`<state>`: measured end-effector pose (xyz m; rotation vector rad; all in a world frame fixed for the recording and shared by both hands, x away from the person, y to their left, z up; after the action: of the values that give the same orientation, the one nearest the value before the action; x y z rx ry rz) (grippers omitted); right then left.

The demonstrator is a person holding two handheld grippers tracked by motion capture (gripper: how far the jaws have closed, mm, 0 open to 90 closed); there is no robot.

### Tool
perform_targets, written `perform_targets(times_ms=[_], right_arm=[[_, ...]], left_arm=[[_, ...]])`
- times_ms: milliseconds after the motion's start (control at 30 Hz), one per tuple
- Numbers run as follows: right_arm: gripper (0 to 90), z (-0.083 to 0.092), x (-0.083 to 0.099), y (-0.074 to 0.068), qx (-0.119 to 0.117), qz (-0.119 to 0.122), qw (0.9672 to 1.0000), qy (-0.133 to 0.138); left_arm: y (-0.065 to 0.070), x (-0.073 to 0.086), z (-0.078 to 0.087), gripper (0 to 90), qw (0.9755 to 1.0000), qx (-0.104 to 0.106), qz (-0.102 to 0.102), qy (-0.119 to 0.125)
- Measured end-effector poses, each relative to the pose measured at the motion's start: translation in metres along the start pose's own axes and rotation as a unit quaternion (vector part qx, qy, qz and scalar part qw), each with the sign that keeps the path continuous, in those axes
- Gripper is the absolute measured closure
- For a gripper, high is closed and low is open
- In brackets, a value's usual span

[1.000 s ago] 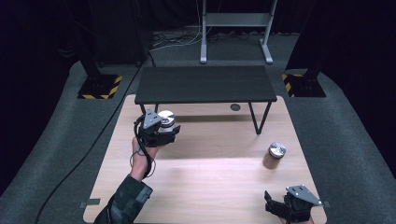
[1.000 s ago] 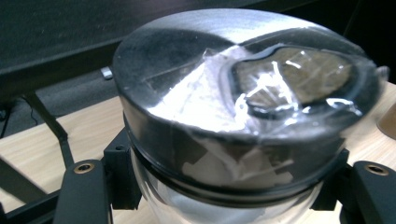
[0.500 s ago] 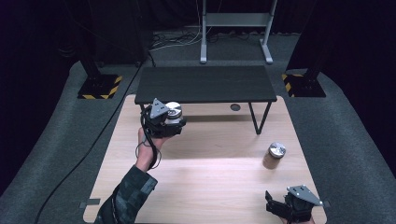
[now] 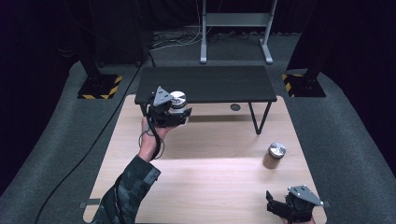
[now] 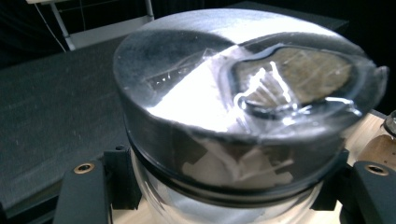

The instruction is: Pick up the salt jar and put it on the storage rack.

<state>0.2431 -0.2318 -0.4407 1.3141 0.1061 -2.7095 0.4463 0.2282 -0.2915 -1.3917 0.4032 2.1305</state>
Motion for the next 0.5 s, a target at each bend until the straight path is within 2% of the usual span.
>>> perform_targets(times_ms=[500], right_arm=[[0.0, -0.002, 0.000, 0.001, -0.002, -0.001, 1.0000, -0.003]], left_arm=[[0.000, -0.026, 0.001, 30.8, 0.9999, -0.001, -0.010, 0.008]])
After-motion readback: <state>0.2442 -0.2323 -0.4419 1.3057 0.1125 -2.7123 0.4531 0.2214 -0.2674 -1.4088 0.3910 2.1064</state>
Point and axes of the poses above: each handheld gripper's, and its own axes: z roughly backward along the jaws, x roughly out of its underside, y roughly to its right, the point moved 6 cm from there along -z, roughly forward along the jaws, and after that the axes turned 3 degrees about -y, right-handed, at the moved point
